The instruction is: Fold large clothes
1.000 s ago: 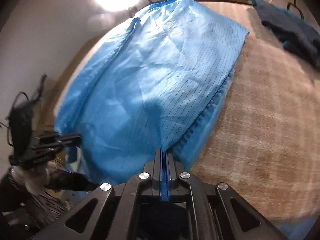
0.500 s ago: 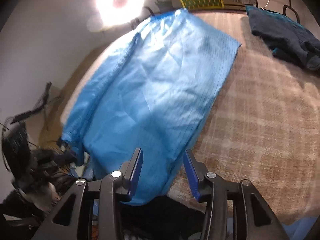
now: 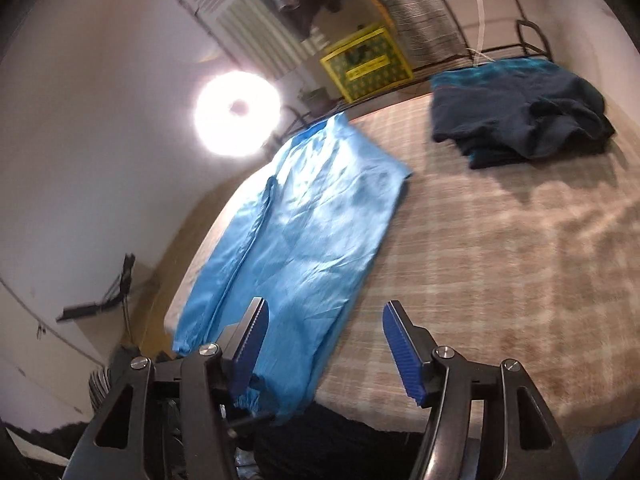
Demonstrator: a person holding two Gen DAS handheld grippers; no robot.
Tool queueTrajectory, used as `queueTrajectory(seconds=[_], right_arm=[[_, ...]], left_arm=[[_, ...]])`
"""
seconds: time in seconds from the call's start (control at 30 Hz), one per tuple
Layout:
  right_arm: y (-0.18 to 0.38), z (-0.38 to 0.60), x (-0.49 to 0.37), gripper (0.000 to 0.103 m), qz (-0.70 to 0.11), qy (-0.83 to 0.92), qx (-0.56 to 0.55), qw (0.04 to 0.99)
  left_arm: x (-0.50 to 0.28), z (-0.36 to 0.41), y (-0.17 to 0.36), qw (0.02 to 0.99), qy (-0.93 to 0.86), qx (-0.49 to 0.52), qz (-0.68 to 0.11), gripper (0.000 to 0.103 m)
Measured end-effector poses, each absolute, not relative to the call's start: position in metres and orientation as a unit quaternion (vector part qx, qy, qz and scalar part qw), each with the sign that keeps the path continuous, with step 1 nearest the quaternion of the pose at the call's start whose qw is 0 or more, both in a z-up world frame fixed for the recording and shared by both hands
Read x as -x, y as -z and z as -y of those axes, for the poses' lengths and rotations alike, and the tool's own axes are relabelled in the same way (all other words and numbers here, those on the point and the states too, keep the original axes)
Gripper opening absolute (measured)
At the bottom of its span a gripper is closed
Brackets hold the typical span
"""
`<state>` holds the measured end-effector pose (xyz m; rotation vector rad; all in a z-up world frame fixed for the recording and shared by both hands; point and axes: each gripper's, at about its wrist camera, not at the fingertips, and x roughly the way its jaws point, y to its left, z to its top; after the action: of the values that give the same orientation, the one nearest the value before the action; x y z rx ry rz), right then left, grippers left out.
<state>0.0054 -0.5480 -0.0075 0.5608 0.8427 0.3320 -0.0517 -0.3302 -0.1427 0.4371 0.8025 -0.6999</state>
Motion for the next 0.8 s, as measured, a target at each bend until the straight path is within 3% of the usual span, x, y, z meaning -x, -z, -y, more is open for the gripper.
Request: queueTrajectory(seconds=[0.3,0.4,0.57,0.6,0.63,0.7,0.8], right_arm=[[0.012,0.557,-0.003,0.064,-0.395,-0.164,-0.277,0.860],[0.010,0.555,-0.002,0.064,-0.395,-0.167,-0.271,0.862],[0.008,0.555,-0.003,0.064,-0.391,-0.163,-0.271,0.865],[0.007,0.557,-0.002,0.064,-0.389,-0.162,-0.273,0.865],[0.007,0.558,-0.003,0.064,-0.388,-0.162,-0.275,0.864],[0.007,0.559,-0.006,0.064,-0.388,-0.160,-0.280,0.863],[0.010,0.558,-0.016,0.064,-0.395,-0.155,-0.282,0.861]], left_arm=[[0.048,0.358,0.171,0.847,0.273,-0.285,-0.355,0.057],[0.041,0.356,0.170,0.851,0.267,-0.277,-0.357,0.046],[0.041,0.352,0.167,0.847,0.287,-0.269,-0.356,0.036],[0.042,0.350,0.166,0.847,0.294,-0.266,-0.355,0.029],[0.043,0.348,0.163,0.846,0.301,-0.257,-0.357,0.016],[0.037,0.340,0.156,0.846,0.314,-0.214,-0.375,0.007],[0.018,0.322,0.147,0.835,0.331,-0.130,-0.420,0.003]])
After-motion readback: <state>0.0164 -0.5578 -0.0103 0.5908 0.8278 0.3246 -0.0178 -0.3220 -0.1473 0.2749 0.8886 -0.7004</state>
